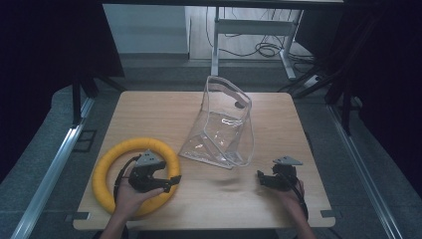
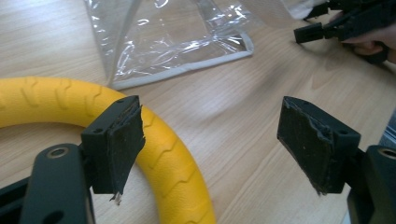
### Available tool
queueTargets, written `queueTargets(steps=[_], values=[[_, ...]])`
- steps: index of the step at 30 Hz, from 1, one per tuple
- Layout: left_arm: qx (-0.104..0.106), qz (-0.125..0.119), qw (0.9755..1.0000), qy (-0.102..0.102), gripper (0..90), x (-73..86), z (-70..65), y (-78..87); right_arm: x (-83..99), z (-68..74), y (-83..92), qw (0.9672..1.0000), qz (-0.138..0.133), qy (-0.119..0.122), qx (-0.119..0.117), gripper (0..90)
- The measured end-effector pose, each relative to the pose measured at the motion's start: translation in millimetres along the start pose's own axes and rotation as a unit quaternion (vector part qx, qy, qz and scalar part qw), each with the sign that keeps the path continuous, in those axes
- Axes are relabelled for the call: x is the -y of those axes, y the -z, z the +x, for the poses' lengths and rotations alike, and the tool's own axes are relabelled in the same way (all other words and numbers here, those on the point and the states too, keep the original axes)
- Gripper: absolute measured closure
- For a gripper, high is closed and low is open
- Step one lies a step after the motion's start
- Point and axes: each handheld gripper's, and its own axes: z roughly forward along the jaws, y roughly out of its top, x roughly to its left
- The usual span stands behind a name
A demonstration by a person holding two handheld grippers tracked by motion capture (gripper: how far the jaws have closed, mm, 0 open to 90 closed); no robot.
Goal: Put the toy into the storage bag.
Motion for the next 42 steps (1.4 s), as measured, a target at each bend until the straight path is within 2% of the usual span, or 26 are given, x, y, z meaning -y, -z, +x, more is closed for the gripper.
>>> queueTargets(steps=[10,12,16,21,27,32,35,39,42], values=[[0.014,-0.009,0.9999,0.001,23.1,-0.1,4.6,3.5,0.0,-0.5,0.0,1.0,0.0,-0.006,0.006,14.9],[0.003,-0.005,1.0,0.004,23.9,1.0,7.4,4.7,-0.1,-0.5,0.0,1.0,-0.001,-0.006,0.006,15.0],[-0.038,0.009,0.9989,0.027,26.9,5.3,16.7,10.7,-0.1,-0.6,0.0,1.0,-0.001,-0.007,0.006,15.1],[-0.047,0.03,0.9972,0.049,28.9,11.7,28.4,23.4,-0.8,-1.4,-0.6,1.0,-0.001,-0.006,0.006,15.1],[-0.039,0.054,0.9963,0.055,29.1,20.4,33.1,31.5,-1.6,-2.2,-1.5,1.0,0.0,-0.005,0.004,15.1],[-0.018,0.064,0.9965,0.049,29.3,22.3,33.1,34.0,-2.9,-3.5,-2.8,1.0,0.0,-0.005,0.004,15.1],[-0.01,0.083,0.9957,0.041,29.7,23.8,33.7,32.3,-2.7,-3.5,-2.8,1.0,0.0,-0.005,0.003,15.1],[0.004,0.116,0.993,0.02,29.9,26.1,32.5,27.6,-2.8,-3.6,-2.8,1.0,0.0,-0.005,0.004,15.1],[0.007,0.137,0.9905,0.004,31.1,27.3,31.1,24.2,-3.1,-3.8,-3.1,1.0,0.0,-0.005,0.005,15.1]])
